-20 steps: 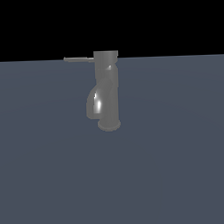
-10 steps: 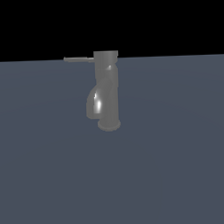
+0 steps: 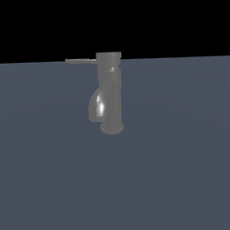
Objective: Turn on the faucet by rotating a designated handle.
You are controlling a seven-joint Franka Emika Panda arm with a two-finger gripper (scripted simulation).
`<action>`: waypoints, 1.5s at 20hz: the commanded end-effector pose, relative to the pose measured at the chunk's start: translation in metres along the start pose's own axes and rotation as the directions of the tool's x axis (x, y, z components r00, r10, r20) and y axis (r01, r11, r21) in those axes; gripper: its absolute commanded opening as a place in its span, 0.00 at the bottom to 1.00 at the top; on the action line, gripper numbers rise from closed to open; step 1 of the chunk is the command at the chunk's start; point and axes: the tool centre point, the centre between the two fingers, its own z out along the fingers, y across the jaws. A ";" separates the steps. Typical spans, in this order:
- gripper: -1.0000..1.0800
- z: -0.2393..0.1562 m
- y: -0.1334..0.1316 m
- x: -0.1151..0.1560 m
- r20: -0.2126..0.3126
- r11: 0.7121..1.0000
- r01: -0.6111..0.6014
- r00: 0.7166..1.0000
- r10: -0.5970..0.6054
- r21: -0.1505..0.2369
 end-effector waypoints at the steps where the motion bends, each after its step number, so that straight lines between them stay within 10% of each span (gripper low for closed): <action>1: 0.00 0.000 -0.004 0.011 0.003 0.999 -0.045 0.999 0.045 0.016; 15: 0.00 0.015 -0.032 0.092 0.055 0.926 -0.368 0.930 0.365 0.081; 30: 0.00 0.051 -0.068 0.177 0.106 0.721 -0.690 0.724 0.682 0.070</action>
